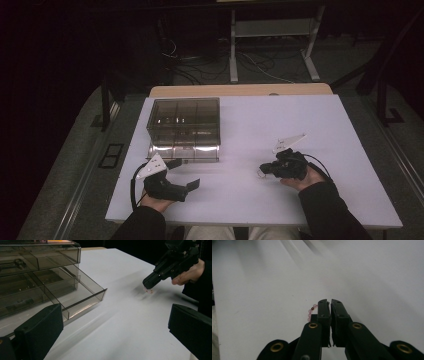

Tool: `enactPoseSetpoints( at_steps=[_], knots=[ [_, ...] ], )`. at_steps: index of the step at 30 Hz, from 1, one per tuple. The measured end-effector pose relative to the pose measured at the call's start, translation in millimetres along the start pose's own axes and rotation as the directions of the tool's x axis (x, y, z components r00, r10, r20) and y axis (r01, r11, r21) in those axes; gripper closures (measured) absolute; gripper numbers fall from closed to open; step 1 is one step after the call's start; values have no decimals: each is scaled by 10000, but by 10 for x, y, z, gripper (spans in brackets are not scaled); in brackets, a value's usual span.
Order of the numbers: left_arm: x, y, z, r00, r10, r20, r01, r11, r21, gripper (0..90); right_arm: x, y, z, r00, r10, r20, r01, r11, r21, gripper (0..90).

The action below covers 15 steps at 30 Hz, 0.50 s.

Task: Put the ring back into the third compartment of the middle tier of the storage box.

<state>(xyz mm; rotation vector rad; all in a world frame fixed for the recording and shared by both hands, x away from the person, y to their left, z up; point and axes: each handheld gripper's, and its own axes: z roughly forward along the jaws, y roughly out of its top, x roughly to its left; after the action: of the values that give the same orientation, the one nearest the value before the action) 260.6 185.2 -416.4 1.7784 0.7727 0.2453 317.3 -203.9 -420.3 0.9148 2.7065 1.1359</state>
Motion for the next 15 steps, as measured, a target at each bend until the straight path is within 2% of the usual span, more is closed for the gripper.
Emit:
enactPoseSetpoints(
  at_steps=[8, 15],
  knots=[
    [-1, -5, -7, 10000, -19, -39, 19, 10000, 23, 0, 10, 34, -17, 9999, 111, -130, -114, 9998, -171, 852],
    [0, -9, -18, 9999, -57, -101, 57, 10000, -2, 0, 40, 145, -60, 9996, 16, -284, -29, 9990, -442, 852]
  ],
)
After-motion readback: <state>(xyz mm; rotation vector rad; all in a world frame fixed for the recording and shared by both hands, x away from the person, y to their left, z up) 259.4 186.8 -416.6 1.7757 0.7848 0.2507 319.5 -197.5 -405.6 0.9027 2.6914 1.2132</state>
